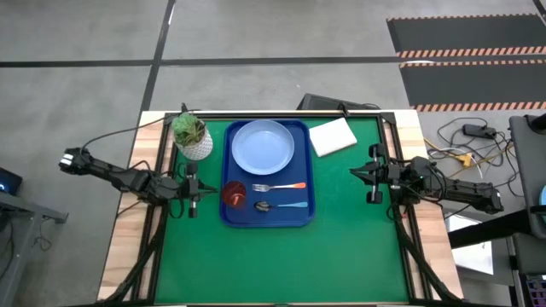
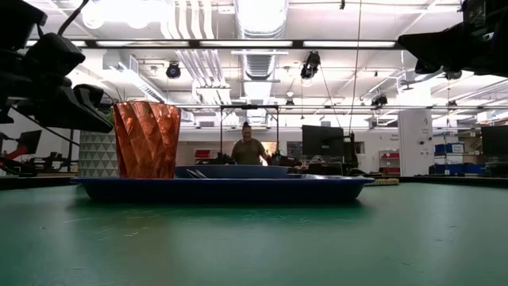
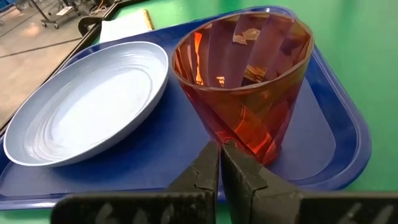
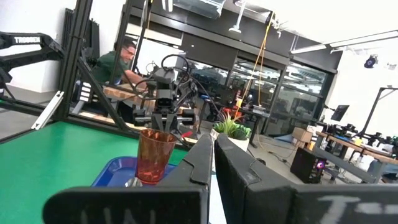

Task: Pick and place plate/cup/fork/spoon on tray
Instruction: Return to Home Position

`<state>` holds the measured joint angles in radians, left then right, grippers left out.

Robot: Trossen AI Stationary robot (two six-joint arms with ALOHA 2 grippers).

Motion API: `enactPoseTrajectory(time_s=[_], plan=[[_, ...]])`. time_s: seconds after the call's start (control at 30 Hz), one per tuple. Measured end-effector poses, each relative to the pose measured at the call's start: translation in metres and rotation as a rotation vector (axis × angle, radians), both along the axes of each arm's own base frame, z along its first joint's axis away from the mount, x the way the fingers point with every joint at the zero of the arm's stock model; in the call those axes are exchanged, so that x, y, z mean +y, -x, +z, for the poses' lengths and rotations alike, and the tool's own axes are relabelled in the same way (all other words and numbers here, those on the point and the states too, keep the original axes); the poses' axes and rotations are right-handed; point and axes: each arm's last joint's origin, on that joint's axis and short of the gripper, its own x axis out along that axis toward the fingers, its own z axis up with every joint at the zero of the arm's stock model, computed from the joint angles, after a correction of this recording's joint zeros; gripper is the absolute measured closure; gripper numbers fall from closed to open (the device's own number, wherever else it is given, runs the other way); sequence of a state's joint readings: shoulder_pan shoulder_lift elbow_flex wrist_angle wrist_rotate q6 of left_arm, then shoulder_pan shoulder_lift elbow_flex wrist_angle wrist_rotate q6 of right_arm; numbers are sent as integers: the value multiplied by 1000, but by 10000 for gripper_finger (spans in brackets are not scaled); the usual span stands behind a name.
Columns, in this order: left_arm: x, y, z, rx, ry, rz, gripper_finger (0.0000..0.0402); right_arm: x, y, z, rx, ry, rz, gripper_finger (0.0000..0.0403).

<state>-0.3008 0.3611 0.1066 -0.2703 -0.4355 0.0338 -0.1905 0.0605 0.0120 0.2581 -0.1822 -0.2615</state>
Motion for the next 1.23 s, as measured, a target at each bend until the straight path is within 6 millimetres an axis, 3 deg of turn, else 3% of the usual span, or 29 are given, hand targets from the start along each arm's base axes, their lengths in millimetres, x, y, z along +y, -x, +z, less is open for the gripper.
enactPoseTrajectory(time_s=[1.23], plan=[[0, -1, -3, 36, -11, 0, 402, 0, 0, 0, 0, 0, 0, 394]])
